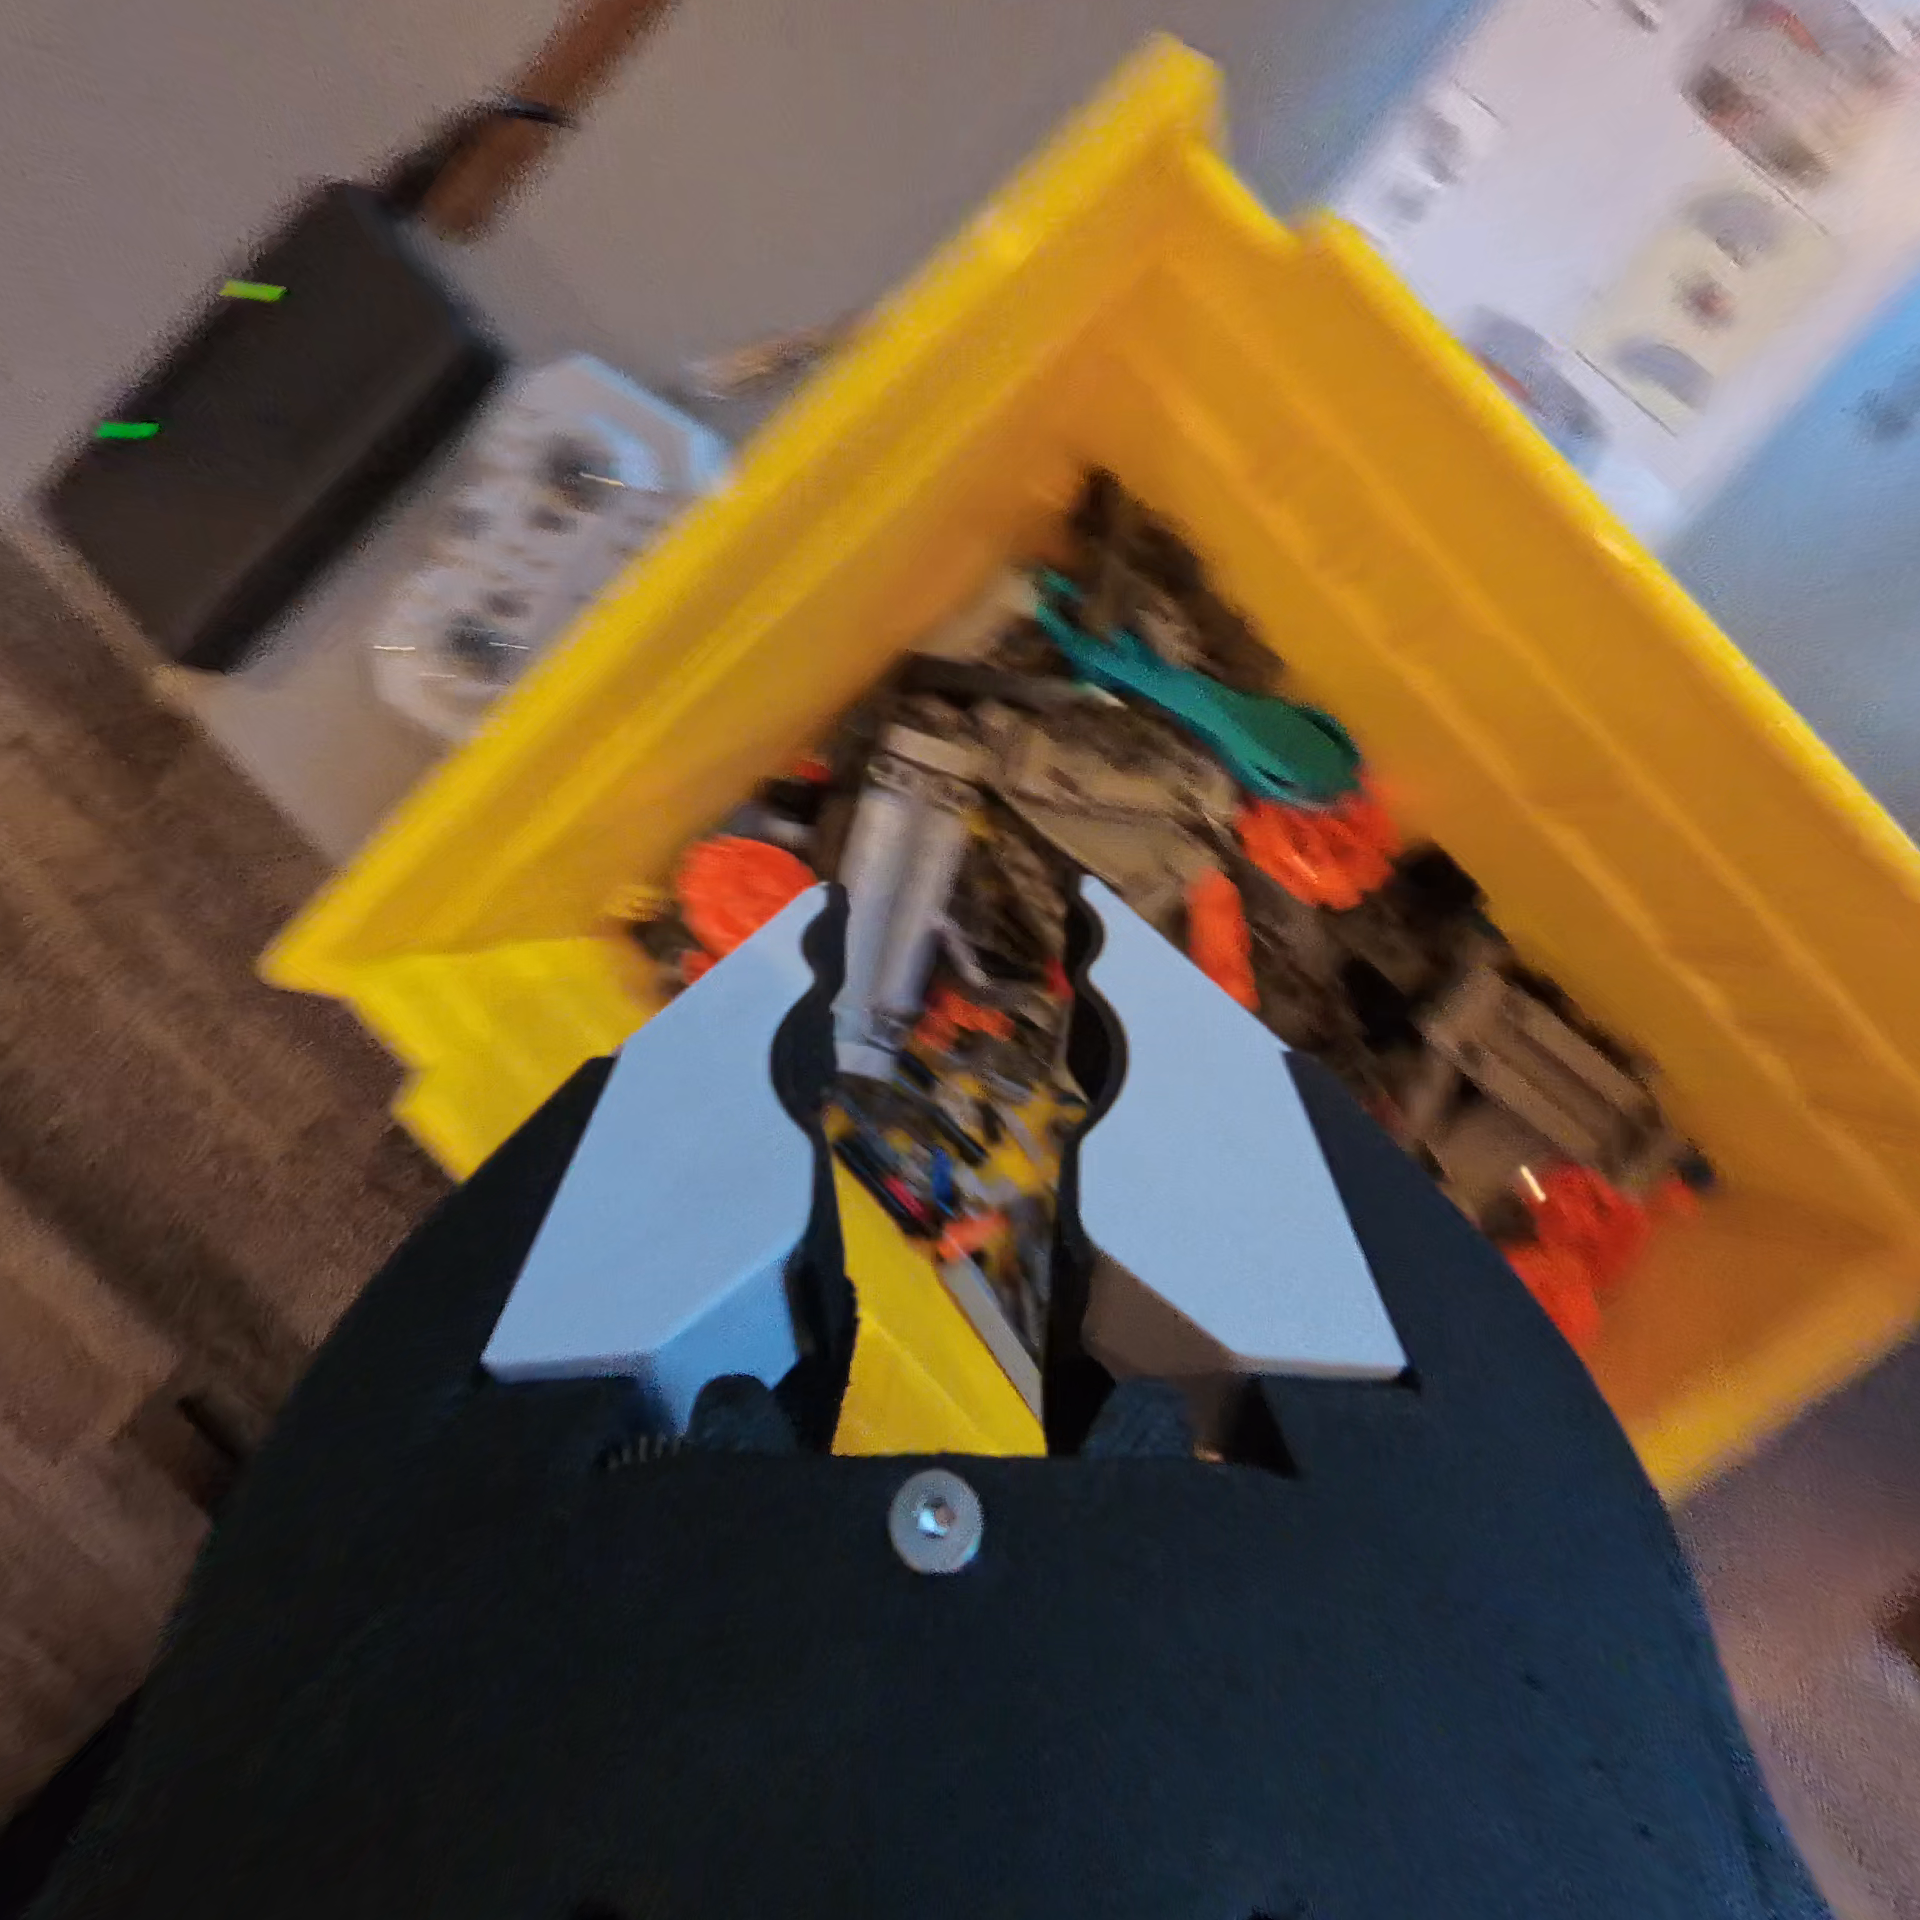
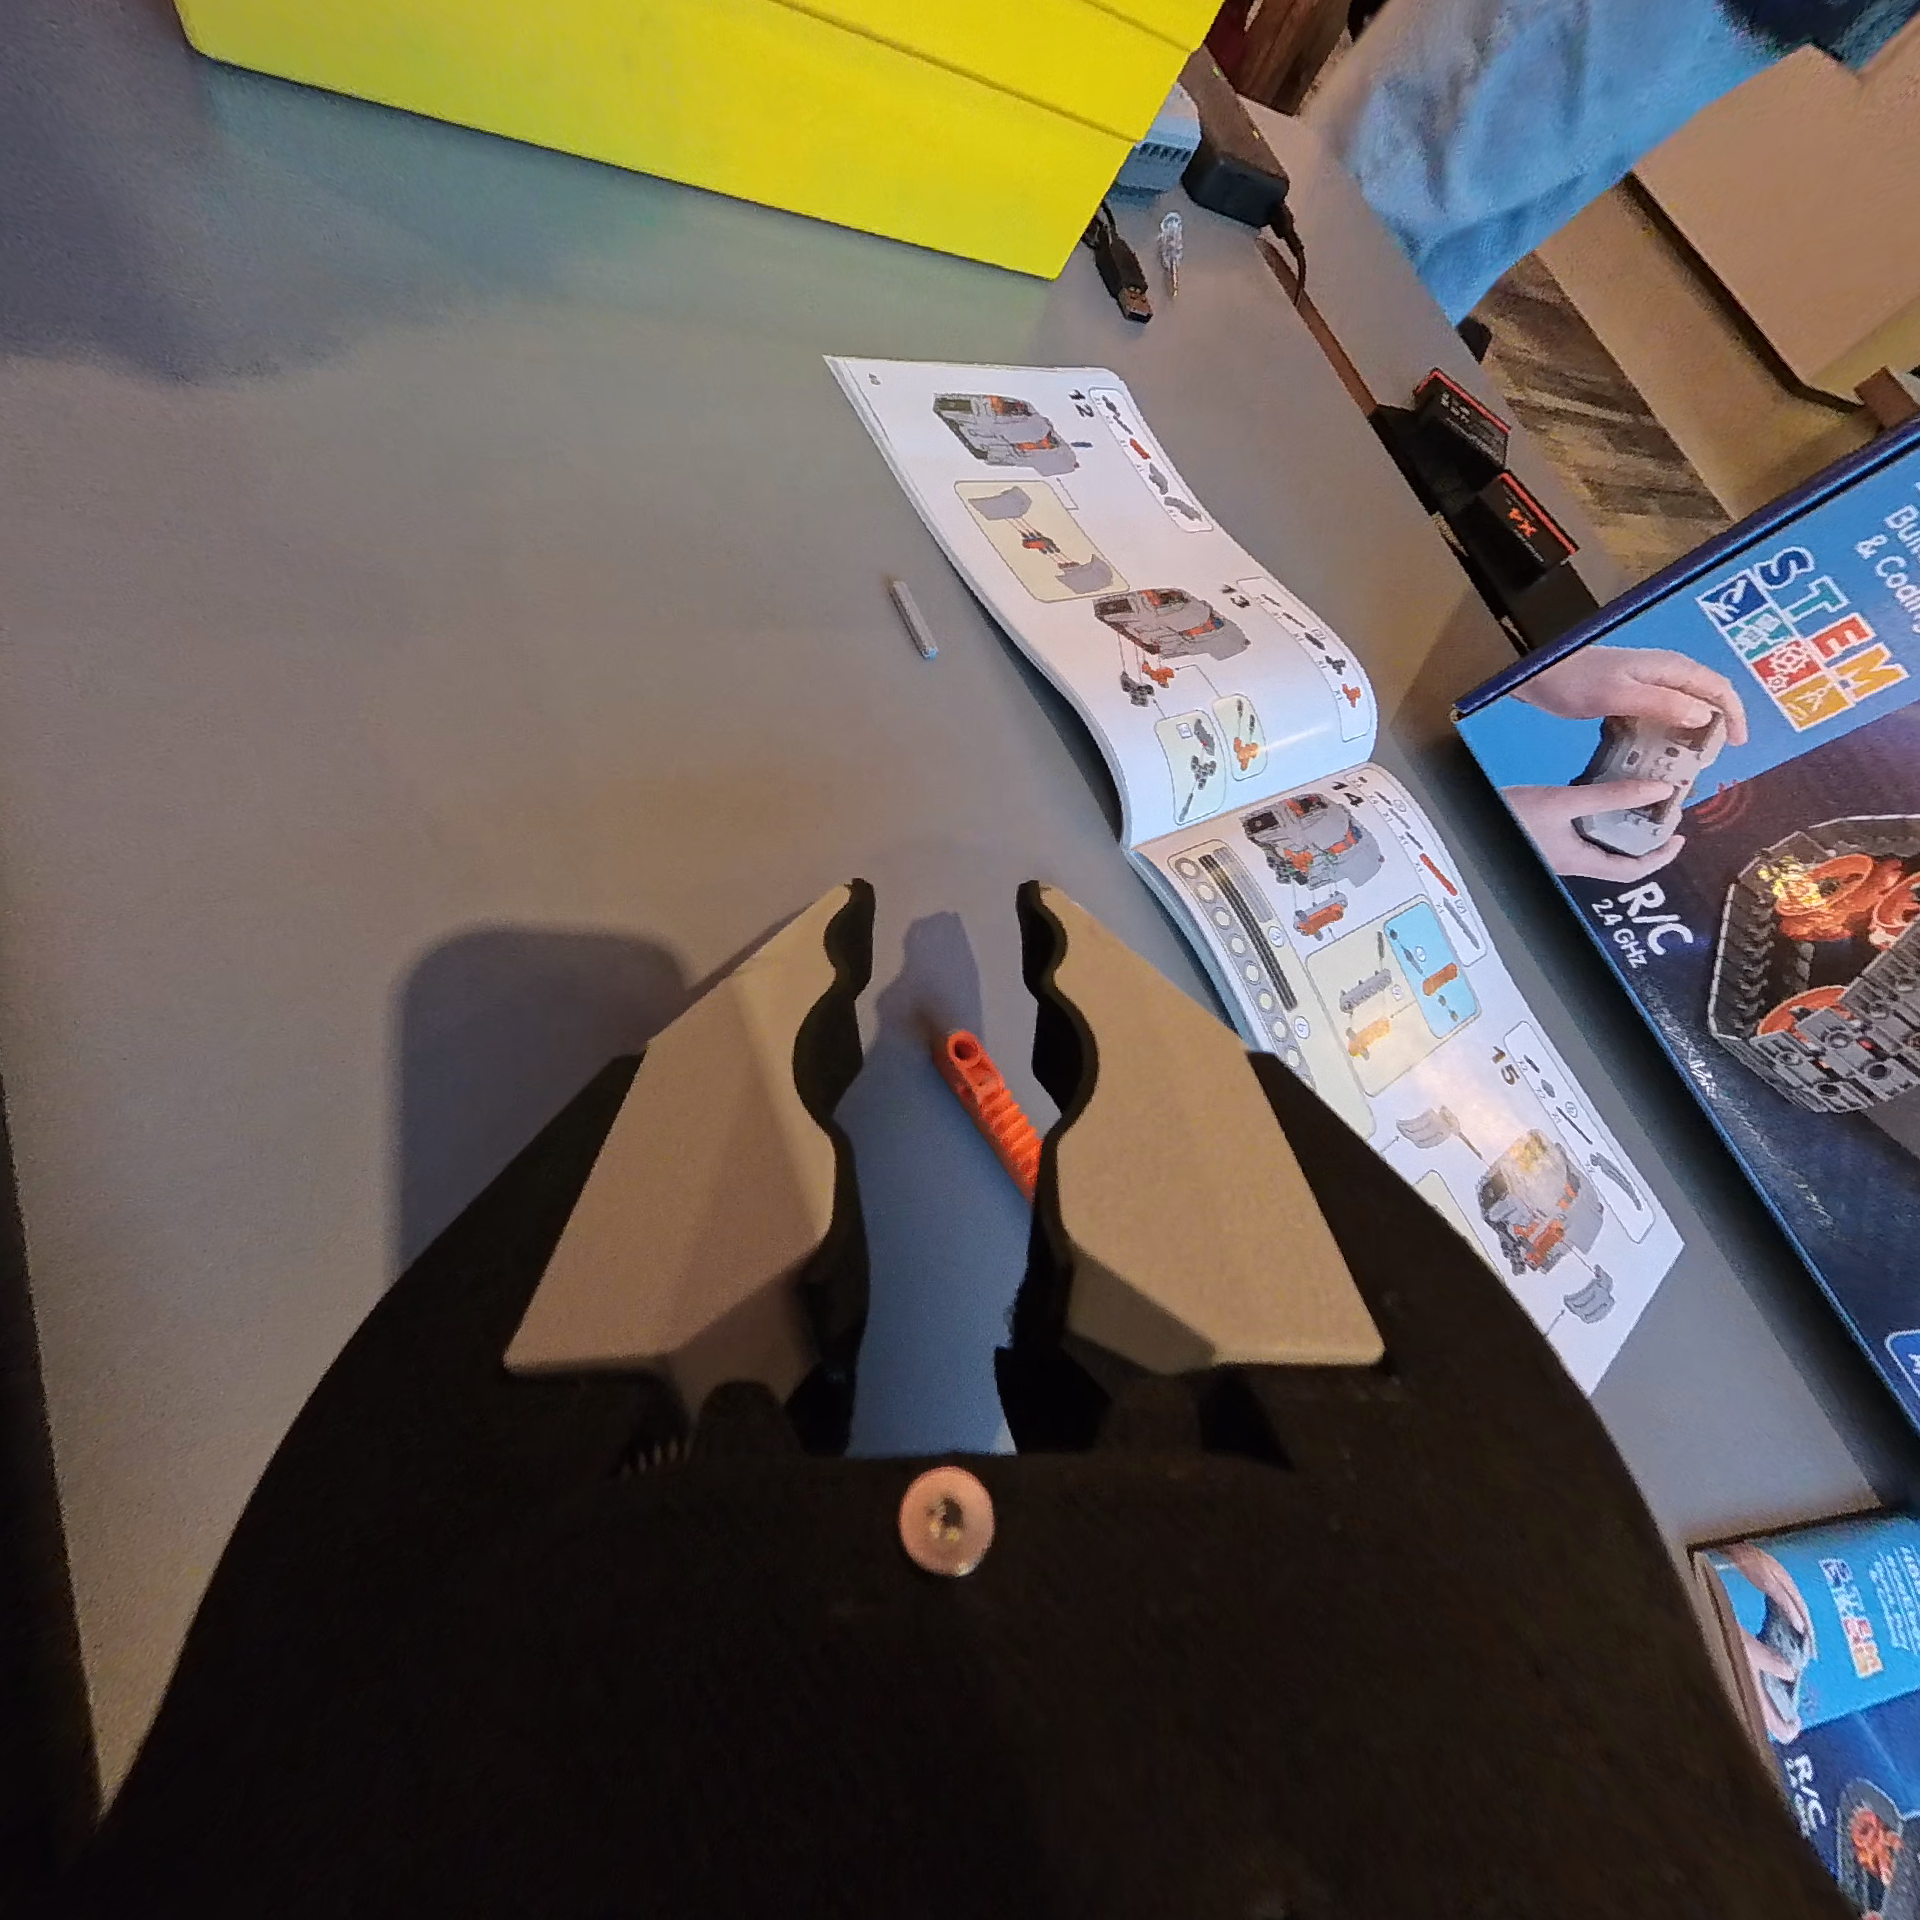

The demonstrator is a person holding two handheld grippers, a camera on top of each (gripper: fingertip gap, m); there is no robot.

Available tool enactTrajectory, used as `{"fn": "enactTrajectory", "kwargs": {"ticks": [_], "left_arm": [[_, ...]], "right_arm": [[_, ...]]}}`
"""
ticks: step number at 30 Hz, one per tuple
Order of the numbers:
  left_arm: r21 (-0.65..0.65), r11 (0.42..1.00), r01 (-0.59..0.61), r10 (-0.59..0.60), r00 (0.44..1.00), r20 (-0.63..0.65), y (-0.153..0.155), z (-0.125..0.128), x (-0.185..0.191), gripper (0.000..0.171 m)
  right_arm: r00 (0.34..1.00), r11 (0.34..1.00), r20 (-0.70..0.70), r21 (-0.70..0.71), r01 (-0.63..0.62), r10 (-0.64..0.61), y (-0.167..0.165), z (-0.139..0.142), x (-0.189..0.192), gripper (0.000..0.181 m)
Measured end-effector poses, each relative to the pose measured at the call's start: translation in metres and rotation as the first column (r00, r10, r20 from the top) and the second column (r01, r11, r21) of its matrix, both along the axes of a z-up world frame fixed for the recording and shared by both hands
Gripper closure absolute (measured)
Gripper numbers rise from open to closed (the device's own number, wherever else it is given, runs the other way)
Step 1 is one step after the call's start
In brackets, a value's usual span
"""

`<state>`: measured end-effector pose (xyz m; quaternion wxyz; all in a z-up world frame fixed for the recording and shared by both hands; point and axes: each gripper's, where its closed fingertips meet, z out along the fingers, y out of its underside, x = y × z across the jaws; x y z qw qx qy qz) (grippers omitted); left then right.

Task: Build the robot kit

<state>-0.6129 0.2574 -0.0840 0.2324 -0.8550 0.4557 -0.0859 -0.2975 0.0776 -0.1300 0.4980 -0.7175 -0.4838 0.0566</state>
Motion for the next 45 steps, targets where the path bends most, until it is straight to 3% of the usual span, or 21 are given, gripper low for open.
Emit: {"fn": "enactTrajectory", "kwargs": {"ticks": [2, 4, 7, 11, 17, 18, 21, 24, 27, 30, 34, 37, 39, 42, 45], "left_arm": [[-0.130, 0.977, 0.167, -0.179, 0.980, -0.083, -0.046, -0.015, -0.002, 0.130], [-0.187, 0.947, 0.261, -0.296, 0.935, -0.195, -0.067, -0.035, -0.014, 0.124], [-0.288, 0.924, 0.252, -0.323, 0.918, -0.231, -0.077, -0.057, -0.020, 0.108], [-0.380, 0.900, 0.216, -0.318, 0.919, -0.232, -0.077, -0.073, -0.022, 0.099], [-0.402, 0.881, 0.250, -0.354, 0.912, -0.207, -0.078, -0.074, -0.017, 0.109], [-0.392, 0.883, 0.257, -0.357, 0.911, -0.206, -0.079, -0.072, -0.017, 0.117], [-0.336, 0.911, 0.240, -0.317, 0.928, -0.195, -0.072, -0.057, -0.018, 0.117], [-0.228, 0.957, 0.181, -0.228, 0.954, -0.196, -0.047, -0.034, -0.022, 0.117], [-0.141, 0.987, 0.074, -0.104, 0.969, -0.225, -0.011, -0.019, -0.026, 0.117], [-0.076, 0.995, -0.070, 0.046, 0.959, -0.281, 0.027, -0.020, -0.034, 0.117], [-0.225, 0.957, -0.182, 0.159, 0.980, -0.119, 0.027, -0.024, -0.021, 0.099], [-0.219, 0.962, -0.164, 0.146, 0.985, -0.094, 0.004, -0.012, -0.027, 0.099], [-0.292, 0.953, -0.079, 0.060, 0.996, -0.072, -0.040, -0.011, -0.023, 0.110], [-0.384, 0.923, 0.039, -0.076, 0.994, -0.082, -0.104, -0.026, -0.014, 0.109], [-0.394, 0.917, 0.070, -0.149, 0.974, -0.174, -0.128, -0.052, -0.018, 0.110]], "right_arm": [[1.000, 1.000, 0.001, -0.004, -0.009, 0.009, -0.001, -0.001, -0.002, 0.155], [1.000, 1.000, 0.007, -0.012, -0.018, 0.018, -0.002, -0.003, -0.005, 0.155], [1.000, 1.000, 0.018, -0.009, -0.022, 0.023, -0.003, -0.004, -0.005, 0.155], [1.000, 1.000, 0.013, -0.008, -0.008, 0.008, -0.001, -0.003, -0.002, 0.155], [1.000, 1.000, 0.017, -0.019, -0.008, 0.008, -0.001, -0.006, -0.001, 0.155], [1.000, 1.000, 0.018, -0.021, -0.009, 0.009, -0.001, -0.006, -0.002, 0.155], [1.000, 1.000, 0.020, -0.023, -0.011, 0.011, -0.002, -0.007, -0.002, 0.155], [1.000, 1.000, 0.022, -0.025, -0.012, 0.013, -0.002, -0.008, -0.002, 0.155], [0.999, 0.999, 0.029, -0.035, -0.013, 0.014, -0.002, -0.010, -0.003, 0.155], [0.999, 0.999, 0.034, -0.036, -0.010, 0.011, -0.001, -0.012, -0.002, 0.155], [1.000, 0.999, 0.026, -0.041, -0.001, 0.002, 0.000, -0.011, 0.001, 0.155], [1.000, 0.999, 0.026, -0.042, -0.007, 0.008, -0.001, -0.011, 0.000, 0.155], [0.999, 0.999, 0.029, -0.042, -0.014, 0.015, -0.002, -0.011, -0.001, 0.155], [0.999, 0.998, 0.034, -0.053, -0.021, 0.023, -0.004, -0.014, -0.003, 0.155], [0.999, 0.998, 0.042, -0.050, -0.028, 0.030, -0.005, -0.014, -0.005, 0.156]]}}
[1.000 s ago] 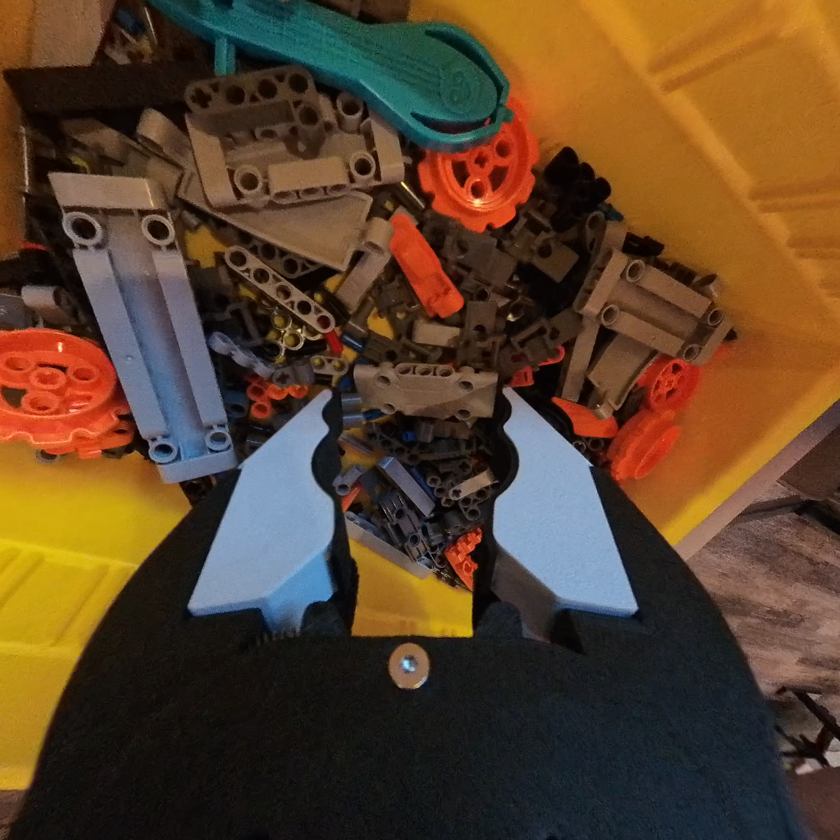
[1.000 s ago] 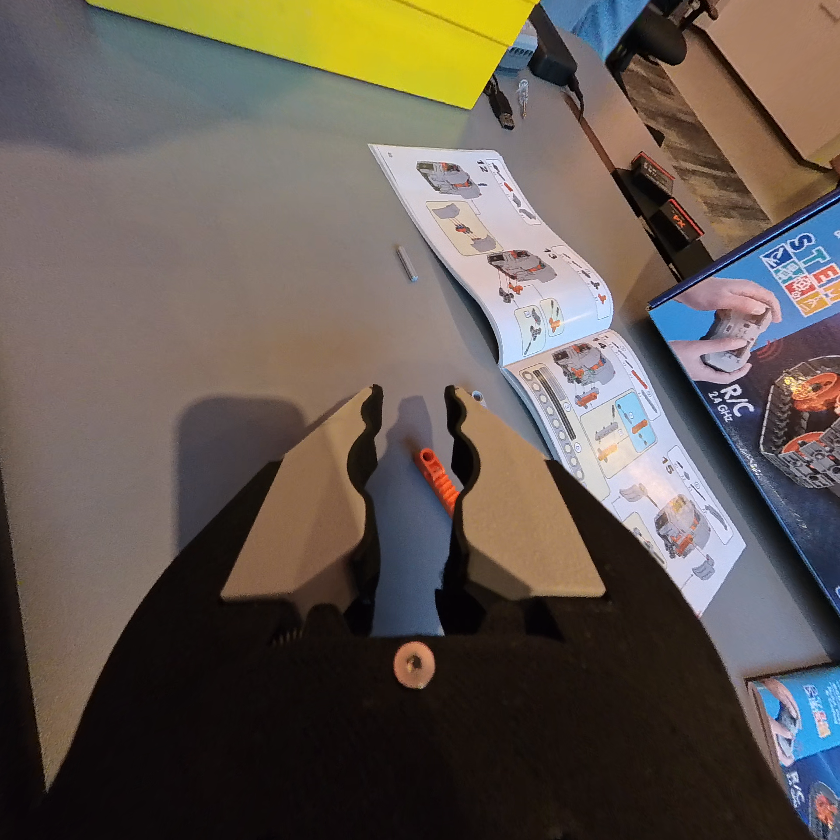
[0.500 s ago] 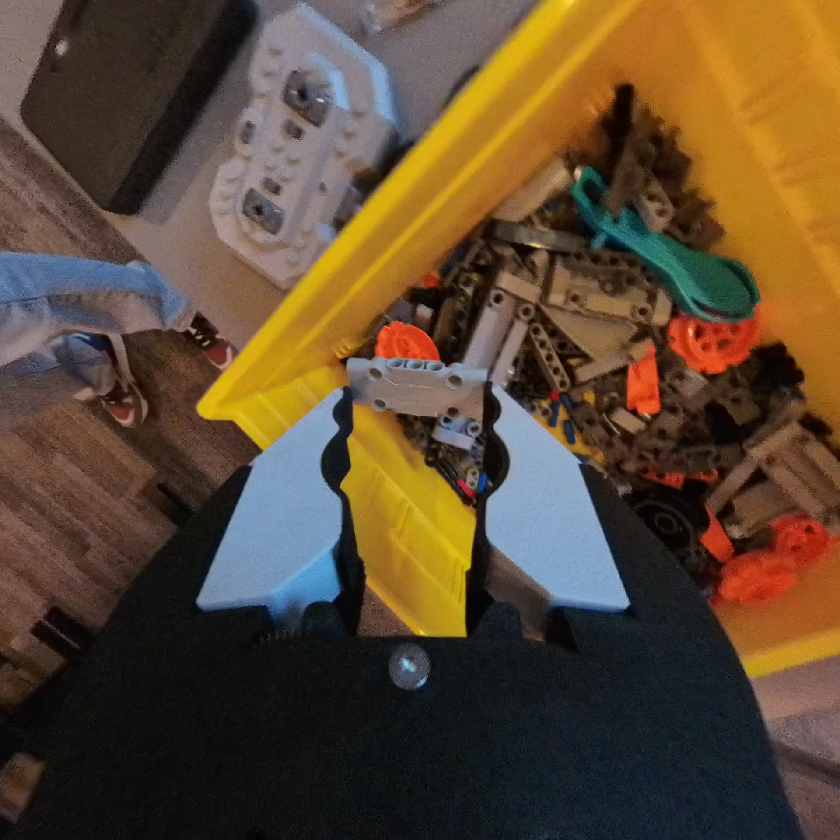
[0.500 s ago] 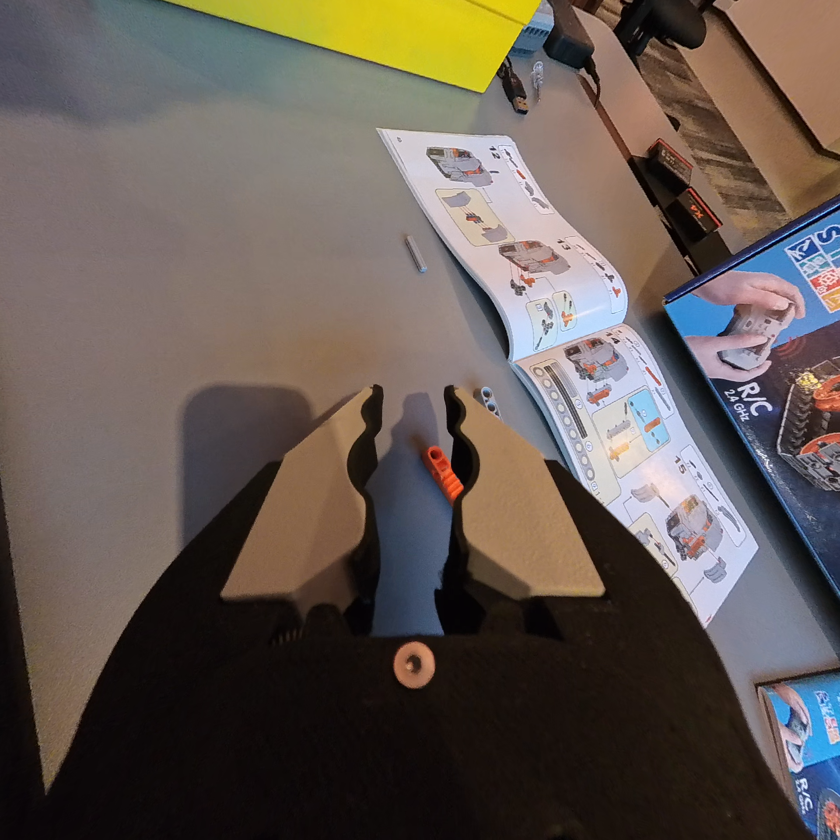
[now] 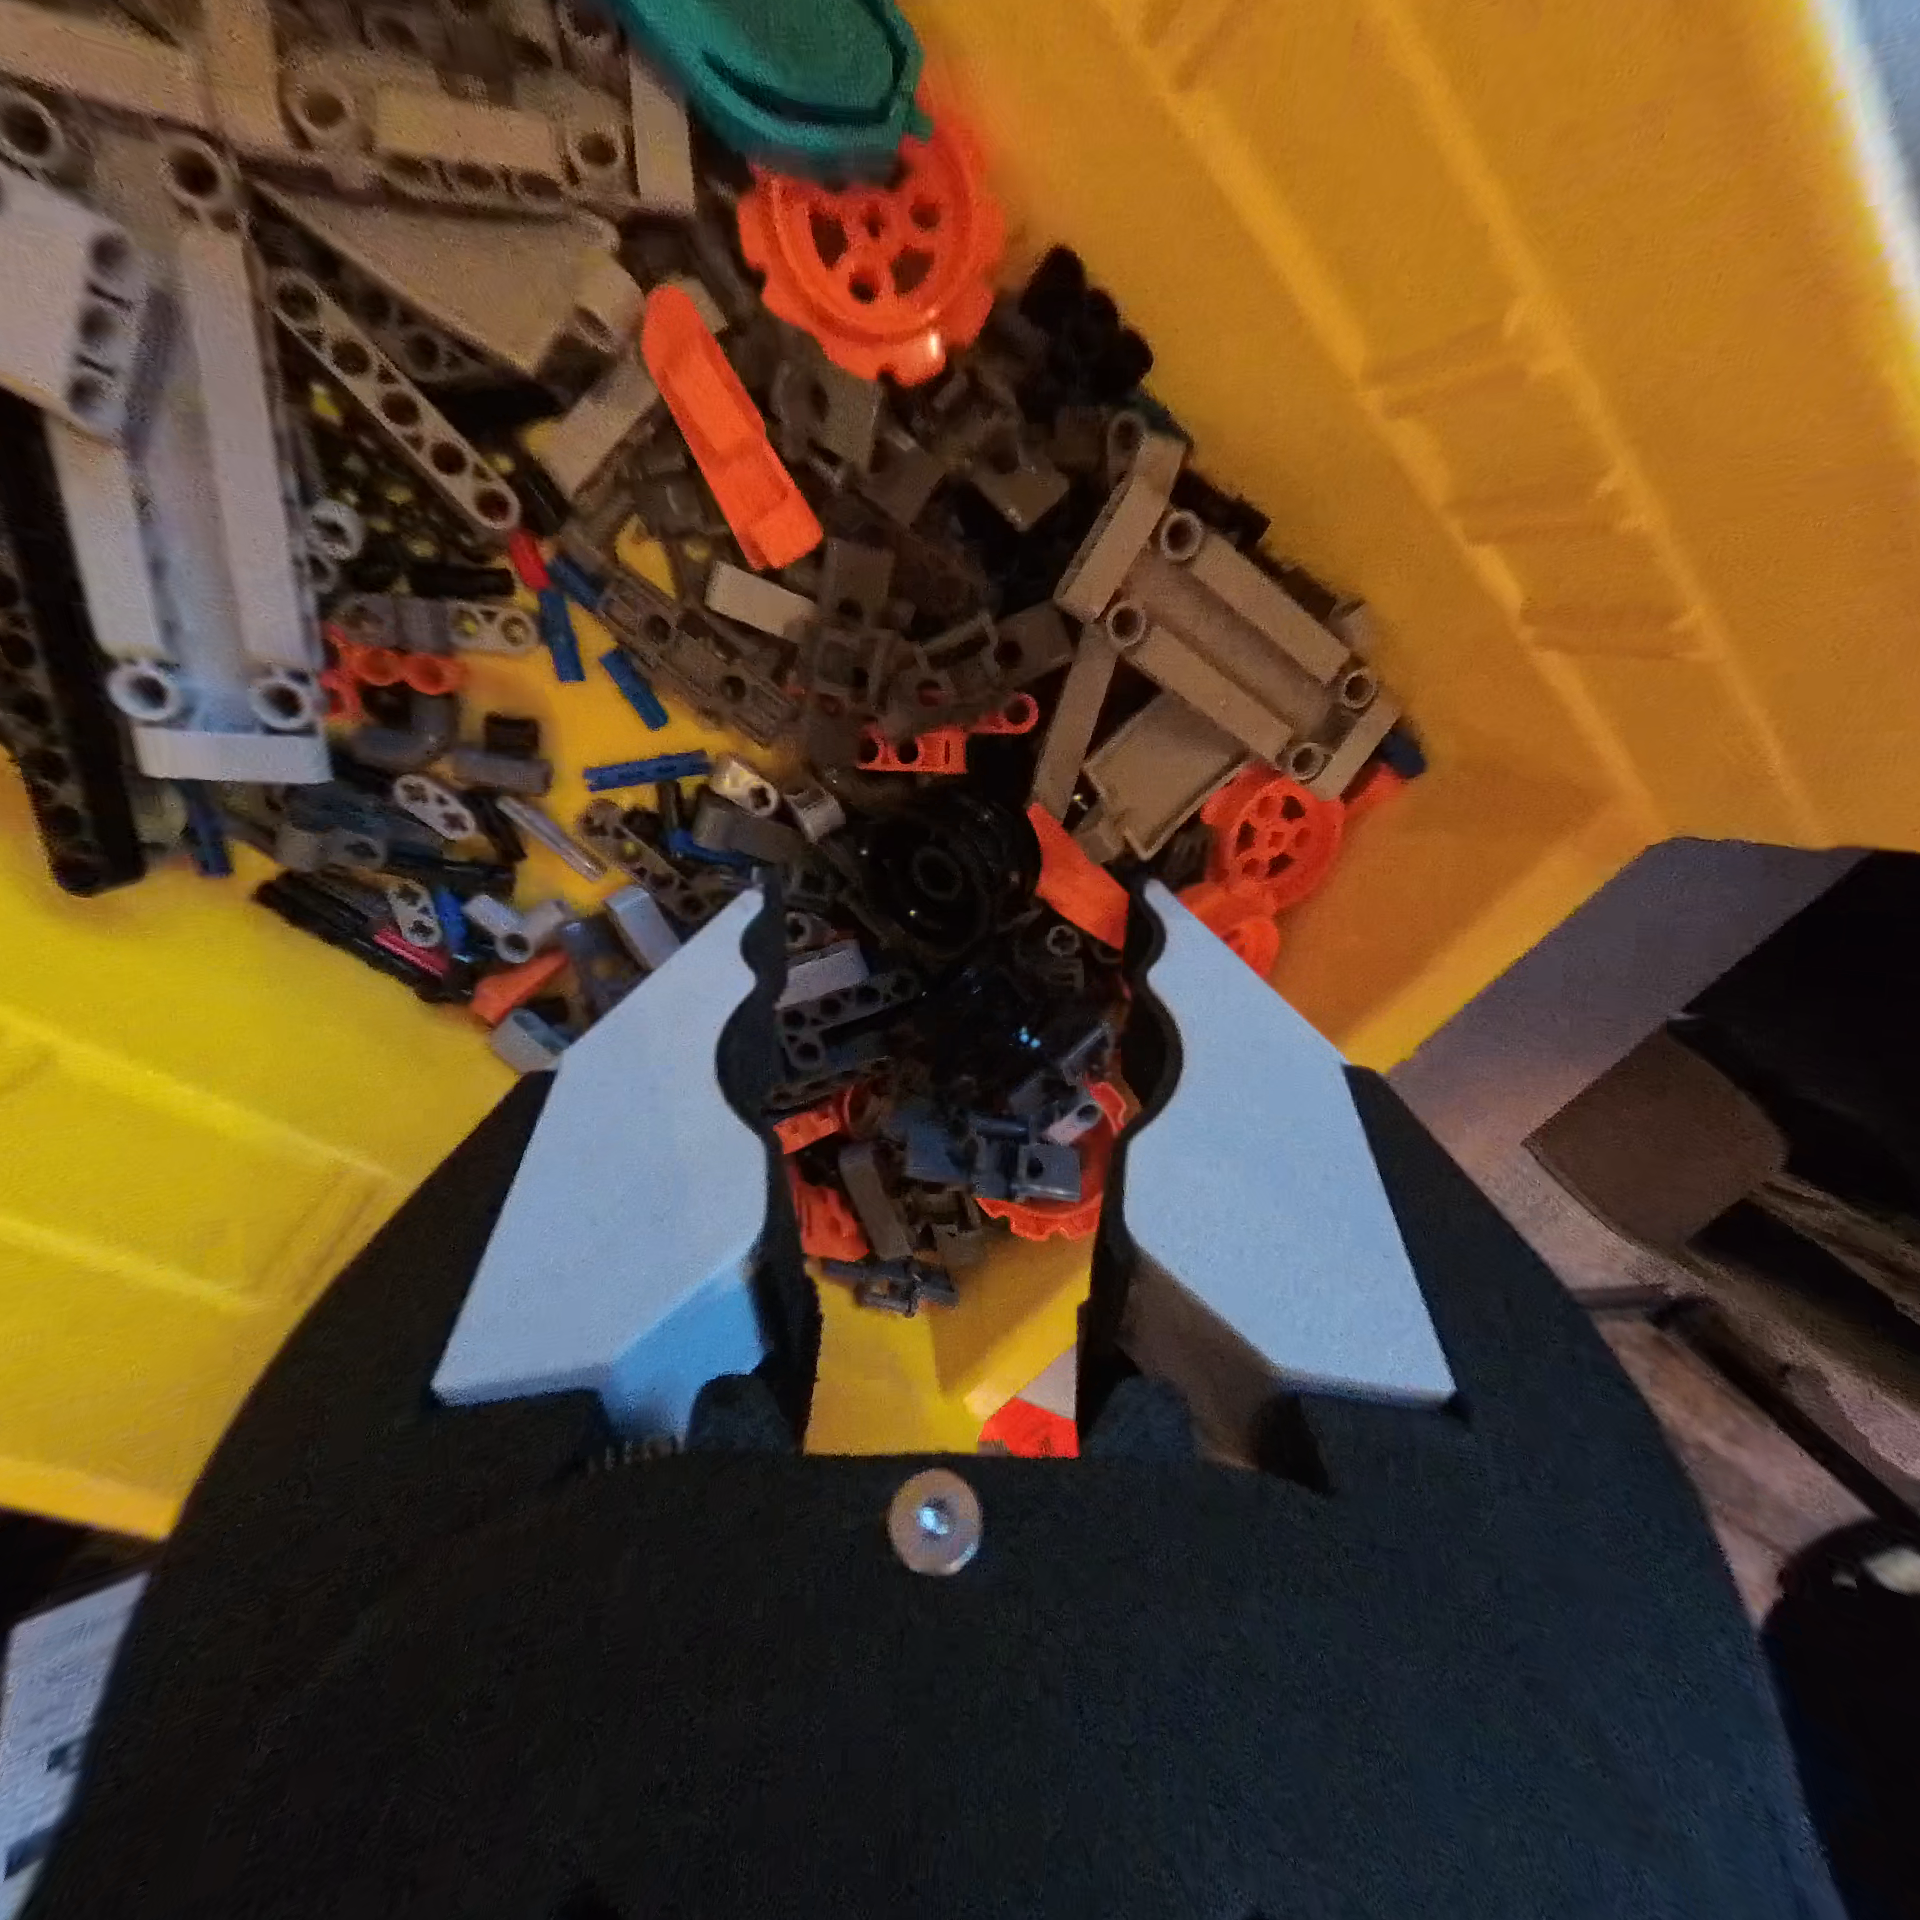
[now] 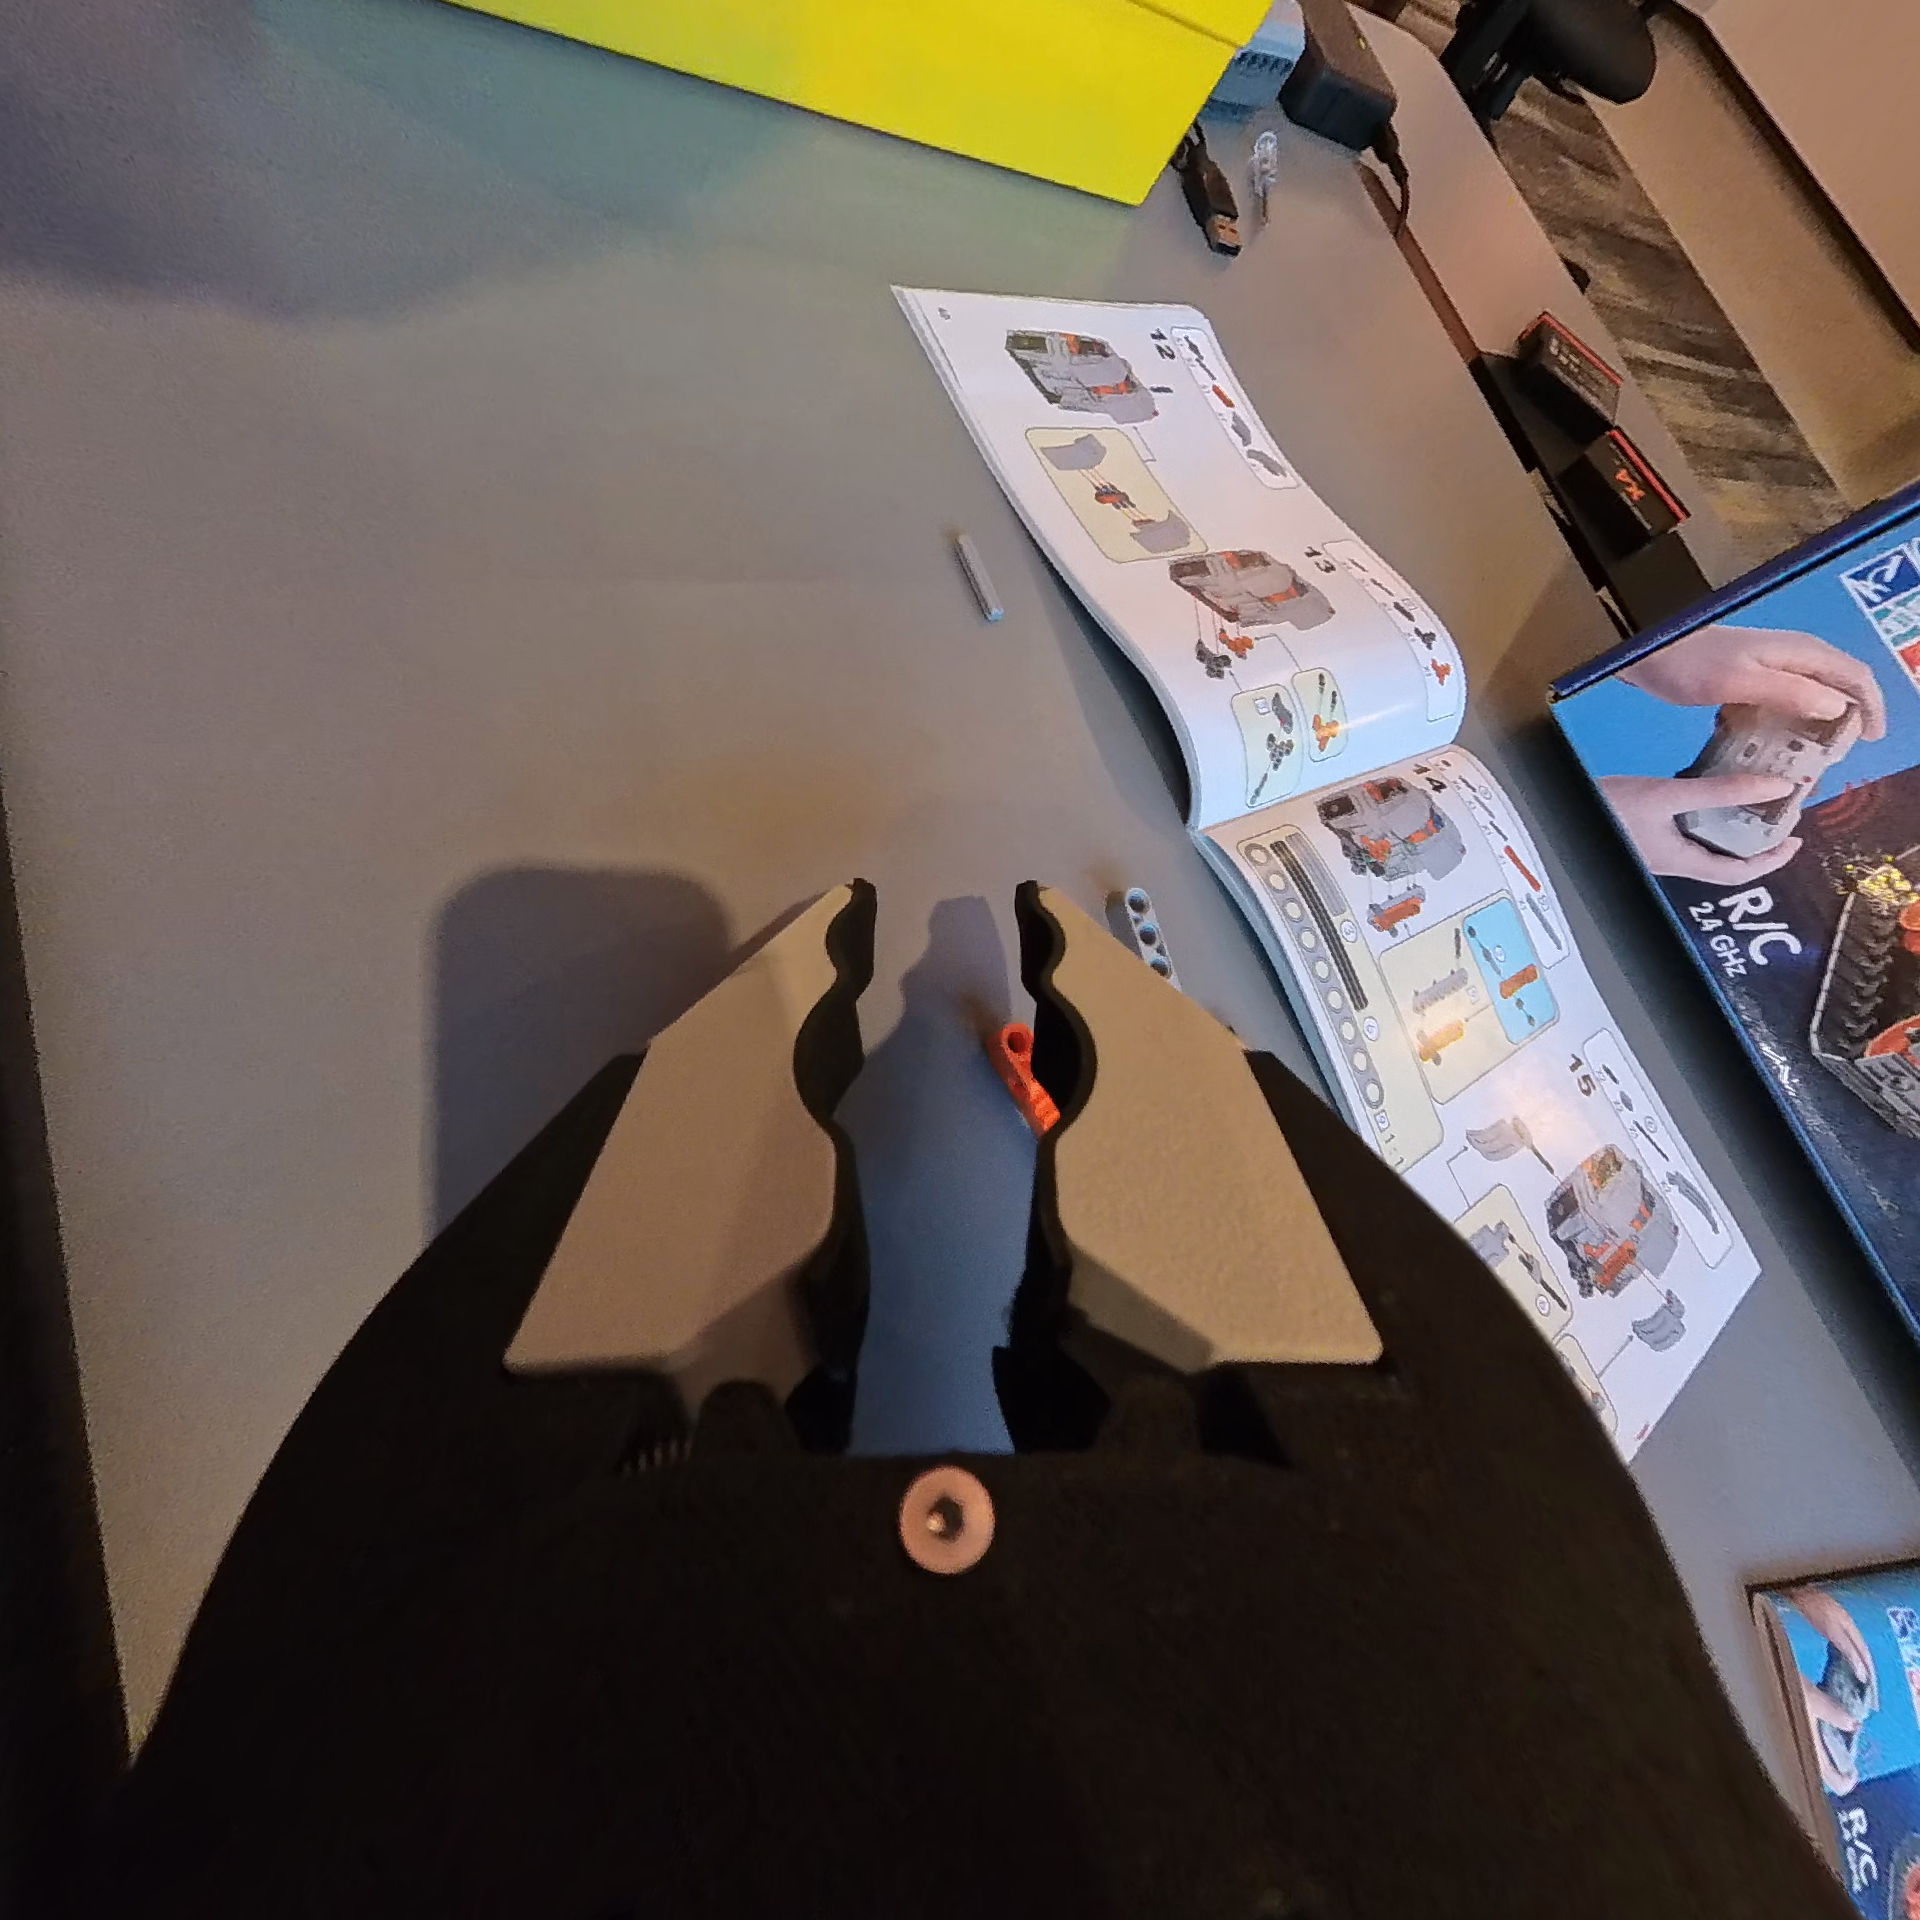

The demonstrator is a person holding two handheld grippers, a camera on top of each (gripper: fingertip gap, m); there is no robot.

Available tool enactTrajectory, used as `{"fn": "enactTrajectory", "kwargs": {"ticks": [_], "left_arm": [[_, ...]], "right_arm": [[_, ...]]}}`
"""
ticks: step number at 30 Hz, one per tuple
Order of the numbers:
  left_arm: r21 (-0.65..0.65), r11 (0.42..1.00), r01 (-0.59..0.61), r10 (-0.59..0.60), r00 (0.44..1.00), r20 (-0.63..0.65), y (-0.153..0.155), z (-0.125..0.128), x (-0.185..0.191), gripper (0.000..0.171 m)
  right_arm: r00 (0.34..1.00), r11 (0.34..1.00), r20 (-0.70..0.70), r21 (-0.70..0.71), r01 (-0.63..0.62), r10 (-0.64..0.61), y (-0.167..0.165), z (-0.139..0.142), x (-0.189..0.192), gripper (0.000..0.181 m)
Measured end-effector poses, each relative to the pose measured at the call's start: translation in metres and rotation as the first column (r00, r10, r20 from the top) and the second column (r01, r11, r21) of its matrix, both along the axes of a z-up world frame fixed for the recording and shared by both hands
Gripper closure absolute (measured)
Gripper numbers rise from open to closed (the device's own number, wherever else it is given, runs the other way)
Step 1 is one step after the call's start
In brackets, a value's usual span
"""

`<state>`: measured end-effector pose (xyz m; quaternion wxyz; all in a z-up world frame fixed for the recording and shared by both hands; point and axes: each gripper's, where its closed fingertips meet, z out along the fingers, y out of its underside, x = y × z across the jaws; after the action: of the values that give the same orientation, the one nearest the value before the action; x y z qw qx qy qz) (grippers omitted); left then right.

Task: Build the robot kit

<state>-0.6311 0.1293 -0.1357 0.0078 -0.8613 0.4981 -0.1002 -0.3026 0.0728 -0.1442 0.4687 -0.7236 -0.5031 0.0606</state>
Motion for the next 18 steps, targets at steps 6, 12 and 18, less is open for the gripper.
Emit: {"fn": "enactTrajectory", "kwargs": {"ticks": [6, 12, 18], "left_arm": [[-0.110, 0.986, -0.124, 0.133, 0.988, 0.080, 0.007, -0.008, 0.002, 0.138], [0.021, 0.989, -0.148, 0.145, 0.983, 0.113, 0.050, 0.024, -0.004, 0.138], [0.300, 0.942, -0.150, 0.177, 0.982, -0.065, 0.150, 0.026, -0.015, 0.137]], "right_arm": [[1.000, 1.000, -0.007, 0.003, 0.013, -0.013, 0.002, 0.001, 0.003, 0.156], [1.000, 1.000, 0.006, -0.018, 0.011, -0.011, 0.002, -0.005, 0.002, 0.156], [1.000, 1.000, 0.011, -0.024, 0.020, -0.020, 0.004, -0.008, 0.004, 0.157]]}}
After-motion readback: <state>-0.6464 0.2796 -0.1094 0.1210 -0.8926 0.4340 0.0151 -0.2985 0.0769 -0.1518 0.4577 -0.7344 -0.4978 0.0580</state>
